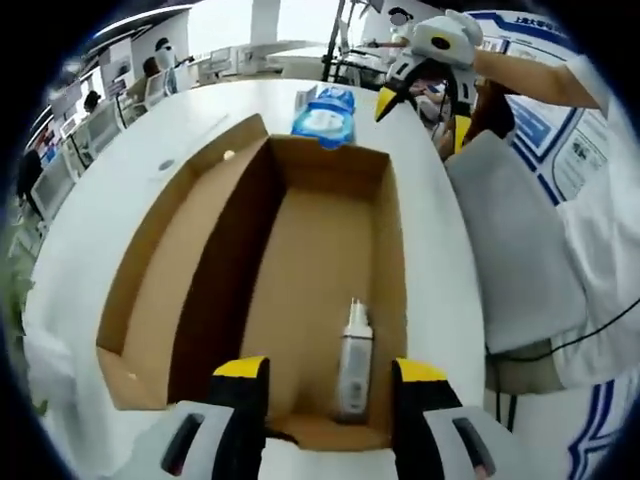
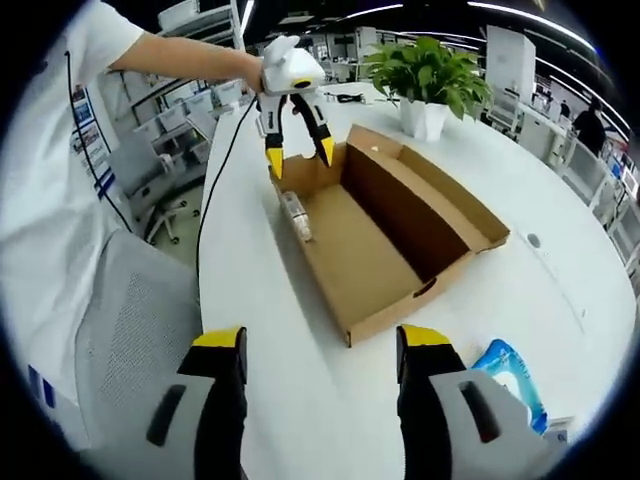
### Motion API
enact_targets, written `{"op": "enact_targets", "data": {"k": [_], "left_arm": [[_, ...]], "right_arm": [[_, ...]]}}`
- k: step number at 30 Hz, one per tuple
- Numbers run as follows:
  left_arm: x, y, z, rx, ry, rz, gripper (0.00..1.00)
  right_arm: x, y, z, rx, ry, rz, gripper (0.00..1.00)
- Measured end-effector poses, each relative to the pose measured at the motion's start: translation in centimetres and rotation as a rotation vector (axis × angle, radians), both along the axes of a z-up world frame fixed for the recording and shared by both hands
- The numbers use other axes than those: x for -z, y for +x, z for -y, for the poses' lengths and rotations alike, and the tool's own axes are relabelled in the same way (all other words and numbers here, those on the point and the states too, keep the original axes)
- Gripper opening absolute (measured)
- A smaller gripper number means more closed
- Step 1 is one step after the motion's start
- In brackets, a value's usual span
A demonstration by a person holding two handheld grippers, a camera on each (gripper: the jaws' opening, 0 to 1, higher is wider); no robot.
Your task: Operate the shoe box by opening the lid, removing the specified soft item, and placing it in the target area until the item is outside and the box remains undamaged.
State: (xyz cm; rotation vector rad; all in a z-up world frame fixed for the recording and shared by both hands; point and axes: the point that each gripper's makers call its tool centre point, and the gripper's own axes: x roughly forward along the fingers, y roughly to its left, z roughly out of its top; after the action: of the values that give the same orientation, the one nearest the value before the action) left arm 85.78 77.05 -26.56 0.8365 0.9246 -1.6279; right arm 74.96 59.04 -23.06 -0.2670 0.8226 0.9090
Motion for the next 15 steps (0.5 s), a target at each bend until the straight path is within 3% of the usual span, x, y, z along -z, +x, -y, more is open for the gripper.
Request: {"op": "enact_targets", "data": {"k": [8,15], "left_arm": [[2.8,-0.6,-1.3,0.093,0.091,-0.037,0.48],[3.4,-1.2,-1.1,0.122,0.123,-0.04,0.46]], "right_arm": [[-0.7,0.8,-0.4,-0.008,0.03,0.017,0.55],[-0.7,2.3,0.0,-0.036,0.031,0.014,0.54]]}}
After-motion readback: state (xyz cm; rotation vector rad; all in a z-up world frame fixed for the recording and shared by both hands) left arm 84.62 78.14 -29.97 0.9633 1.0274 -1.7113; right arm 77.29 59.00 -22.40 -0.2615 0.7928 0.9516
